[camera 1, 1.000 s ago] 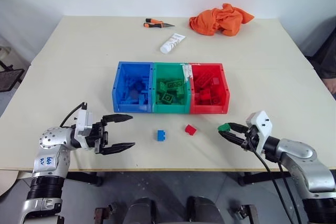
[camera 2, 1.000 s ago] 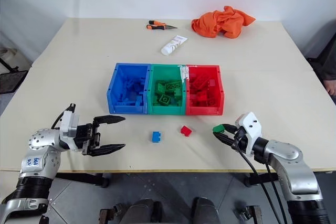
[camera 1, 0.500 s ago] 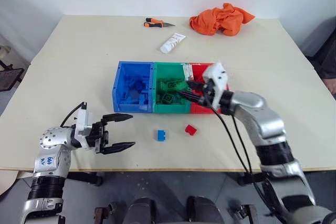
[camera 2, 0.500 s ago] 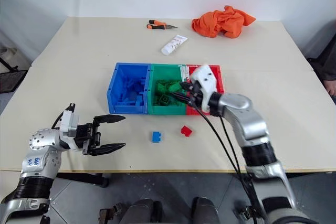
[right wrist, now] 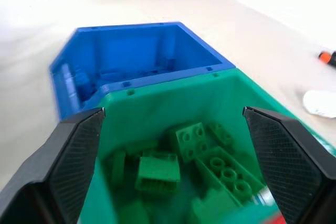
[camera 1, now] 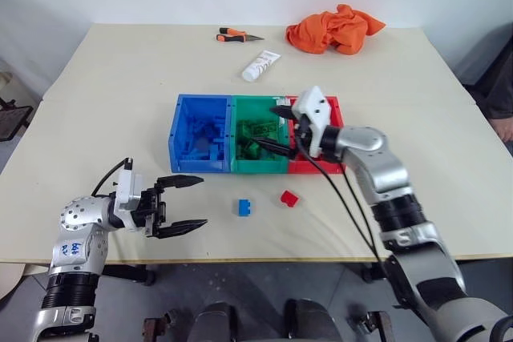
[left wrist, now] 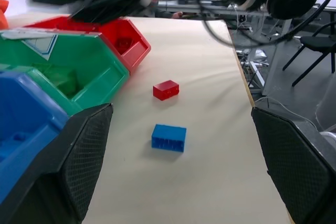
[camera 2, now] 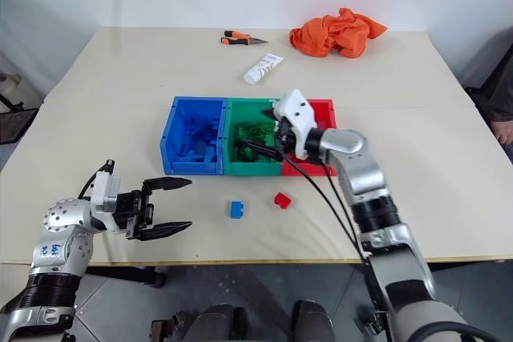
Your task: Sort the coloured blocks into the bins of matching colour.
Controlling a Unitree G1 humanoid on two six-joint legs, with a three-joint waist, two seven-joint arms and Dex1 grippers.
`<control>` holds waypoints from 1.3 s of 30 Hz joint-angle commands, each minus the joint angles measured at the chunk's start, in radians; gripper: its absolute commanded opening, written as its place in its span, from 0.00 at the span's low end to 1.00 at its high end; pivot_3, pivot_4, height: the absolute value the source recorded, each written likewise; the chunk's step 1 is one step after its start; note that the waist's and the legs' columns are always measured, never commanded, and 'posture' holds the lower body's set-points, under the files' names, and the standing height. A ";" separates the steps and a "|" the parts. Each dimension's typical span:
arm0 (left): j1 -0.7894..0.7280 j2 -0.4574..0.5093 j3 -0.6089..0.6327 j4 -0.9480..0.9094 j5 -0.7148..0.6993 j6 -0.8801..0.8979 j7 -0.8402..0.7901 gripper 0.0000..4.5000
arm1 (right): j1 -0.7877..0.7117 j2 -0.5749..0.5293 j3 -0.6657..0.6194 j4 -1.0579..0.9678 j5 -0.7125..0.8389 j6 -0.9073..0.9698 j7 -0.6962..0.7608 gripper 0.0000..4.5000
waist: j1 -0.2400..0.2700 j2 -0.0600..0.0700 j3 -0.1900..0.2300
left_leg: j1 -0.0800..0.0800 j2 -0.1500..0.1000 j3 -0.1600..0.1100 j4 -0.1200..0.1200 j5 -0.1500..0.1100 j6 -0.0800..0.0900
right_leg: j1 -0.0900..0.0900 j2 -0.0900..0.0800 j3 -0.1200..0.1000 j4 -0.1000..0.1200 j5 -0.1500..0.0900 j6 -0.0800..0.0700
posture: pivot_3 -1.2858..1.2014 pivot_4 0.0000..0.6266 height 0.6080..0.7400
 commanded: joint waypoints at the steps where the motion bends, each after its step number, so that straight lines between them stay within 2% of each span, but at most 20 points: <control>1: 0.007 0.033 0.042 0.019 -0.019 -0.020 -0.021 1.00 | 0.124 -0.145 -0.088 -0.179 0.104 0.053 0.130 0.98 | 0.010 0.000 0.000 | 0.001 0.000 0.000 0.000 0.000 0.000 | 0.000 0.000 0.000 0.000 0.000 0.000 | 0.52 0.24 1.00; 6: 0.007 0.050 0.055 0.057 -0.012 -0.032 -0.035 1.00 | 0.306 -0.304 -0.183 -0.286 0.186 0.073 0.236 0.98 | 0.009 0.000 0.000 | 0.000 0.001 0.004 0.000 -0.001 0.001 | 0.002 0.000 0.001 -0.008 0.000 0.000 | 0.52 0.24 1.00; 10: 0.001 0.060 0.070 0.097 -0.002 -0.041 -0.023 1.00 | 0.645 -0.488 -0.401 -0.331 0.204 0.061 0.357 0.98 | 0.031 0.000 0.000 | 0.000 0.000 0.002 -0.002 -0.002 0.002 | 0.003 0.000 -0.001 -0.008 0.000 0.000 | 0.52 0.24 1.00; 16: -0.009 0.065 0.066 0.105 -0.005 -0.039 -0.025 1.00 | 0.768 -0.548 -0.494 -0.305 0.198 0.020 0.379 0.98 | 0.020 -0.001 0.000 | 0.003 0.001 0.010 0.001 -0.002 0.003 | 0.005 -0.001 0.002 -0.013 0.001 0.002 | 0.52 0.24 1.00; 23: -0.018 0.068 0.064 0.094 -0.005 -0.030 -0.018 1.00 | 0.727 -0.543 -0.459 -0.307 0.192 0.027 0.351 0.98 | 0.013 0.000 0.000 | 0.002 0.002 0.010 0.000 -0.003 0.003 | 0.004 -0.001 0.001 -0.012 0.001 0.002 | 0.52 0.24 1.00; 26: -0.020 0.060 0.057 0.063 -0.007 -0.021 -0.001 1.00 | 0.611 -0.420 -0.289 -0.328 0.152 0.039 0.257 0.98 | 0.009 -0.003 -0.001 | 0.003 0.002 0.009 0.001 -0.003 0.003 | 0.004 -0.001 0.001 -0.011 0.001 0.002 | 0.52 0.24 1.00; 29: -0.007 0.055 0.046 0.022 -0.017 -0.001 0.005 1.00 | 0.542 -0.336 -0.191 -0.295 0.101 0.021 0.211 0.98 | 0.010 -0.001 0.000 | 0.002 0.003 0.009 0.001 -0.003 0.001 | 0.003 0.000 0.001 -0.011 0.001 0.001 | 0.52 0.24 1.00; 39: 0.032 0.035 0.044 -0.053 -0.029 0.025 0.030 1.00 | 0.387 -0.180 -0.032 -0.099 0.010 -0.067 0.165 0.98 | 0.010 0.000 0.000 | 0.001 0.001 0.008 0.002 -0.003 0.003 | 0.003 -0.001 0.000 -0.010 0.001 0.002 | 0.52 0.24 1.00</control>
